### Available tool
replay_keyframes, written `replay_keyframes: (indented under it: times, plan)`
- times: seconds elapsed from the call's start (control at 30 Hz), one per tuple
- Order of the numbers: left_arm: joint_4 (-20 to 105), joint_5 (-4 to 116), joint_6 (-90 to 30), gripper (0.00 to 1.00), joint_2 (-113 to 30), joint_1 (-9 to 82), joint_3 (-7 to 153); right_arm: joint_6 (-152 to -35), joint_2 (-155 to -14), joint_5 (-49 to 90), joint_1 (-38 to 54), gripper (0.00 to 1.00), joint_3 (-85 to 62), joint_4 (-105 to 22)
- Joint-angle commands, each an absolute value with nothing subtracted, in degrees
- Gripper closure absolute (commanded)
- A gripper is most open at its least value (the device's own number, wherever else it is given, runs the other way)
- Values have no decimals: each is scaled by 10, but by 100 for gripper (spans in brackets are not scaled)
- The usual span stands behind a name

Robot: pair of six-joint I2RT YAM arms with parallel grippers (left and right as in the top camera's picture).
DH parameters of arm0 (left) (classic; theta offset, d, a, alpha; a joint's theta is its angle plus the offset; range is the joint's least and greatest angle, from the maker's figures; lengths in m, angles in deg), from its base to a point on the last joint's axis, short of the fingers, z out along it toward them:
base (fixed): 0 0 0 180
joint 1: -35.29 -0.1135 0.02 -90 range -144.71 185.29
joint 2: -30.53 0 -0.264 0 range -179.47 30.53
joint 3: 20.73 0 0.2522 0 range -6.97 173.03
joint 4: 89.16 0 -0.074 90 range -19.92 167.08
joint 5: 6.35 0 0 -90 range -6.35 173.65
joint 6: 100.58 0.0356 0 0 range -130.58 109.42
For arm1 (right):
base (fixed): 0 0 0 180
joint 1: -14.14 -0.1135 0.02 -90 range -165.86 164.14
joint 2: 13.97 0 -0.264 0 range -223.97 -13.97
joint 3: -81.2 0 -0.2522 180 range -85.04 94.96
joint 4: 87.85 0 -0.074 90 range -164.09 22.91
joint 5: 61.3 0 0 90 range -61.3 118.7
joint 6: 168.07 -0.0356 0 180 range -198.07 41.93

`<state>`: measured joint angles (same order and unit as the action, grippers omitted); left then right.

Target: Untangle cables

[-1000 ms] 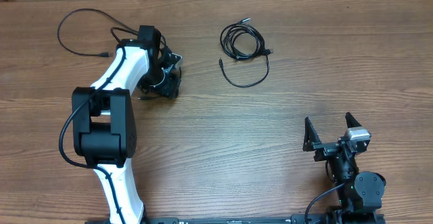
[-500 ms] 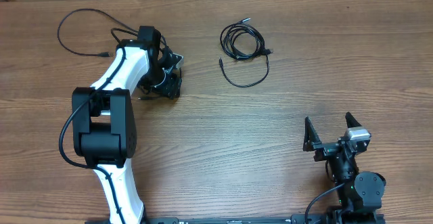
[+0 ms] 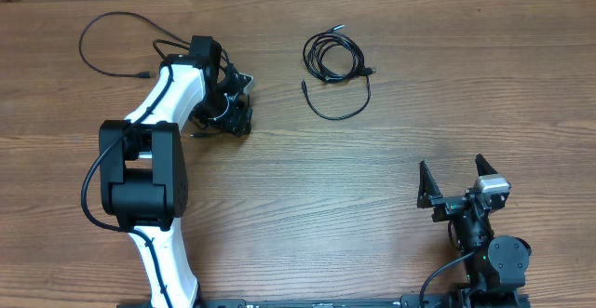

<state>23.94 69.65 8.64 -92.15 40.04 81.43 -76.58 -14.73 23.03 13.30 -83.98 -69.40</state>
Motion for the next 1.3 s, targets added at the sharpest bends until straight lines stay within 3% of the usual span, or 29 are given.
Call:
replay_keyframes:
  times: [0.0, 0.17, 0.5, 0.7, 1.27]
  plan:
    - [238, 654, 76, 33, -930, 402, 793, -763, -146, 233, 134, 0, -845, -697]
    - [240, 652, 76, 32, -930, 402, 793, -763, -146, 233, 134, 0, -845, -697]
    - [242, 651, 74, 20, -930, 402, 793, -763, -146, 233, 134, 0, -845, -697]
    - [245, 645, 49, 0, -930, 402, 793, -763, -146, 233, 134, 0, -845, -697]
    - [251, 645, 46, 1, -930, 402, 793, -763, -146, 233, 134, 0, -845, -697]
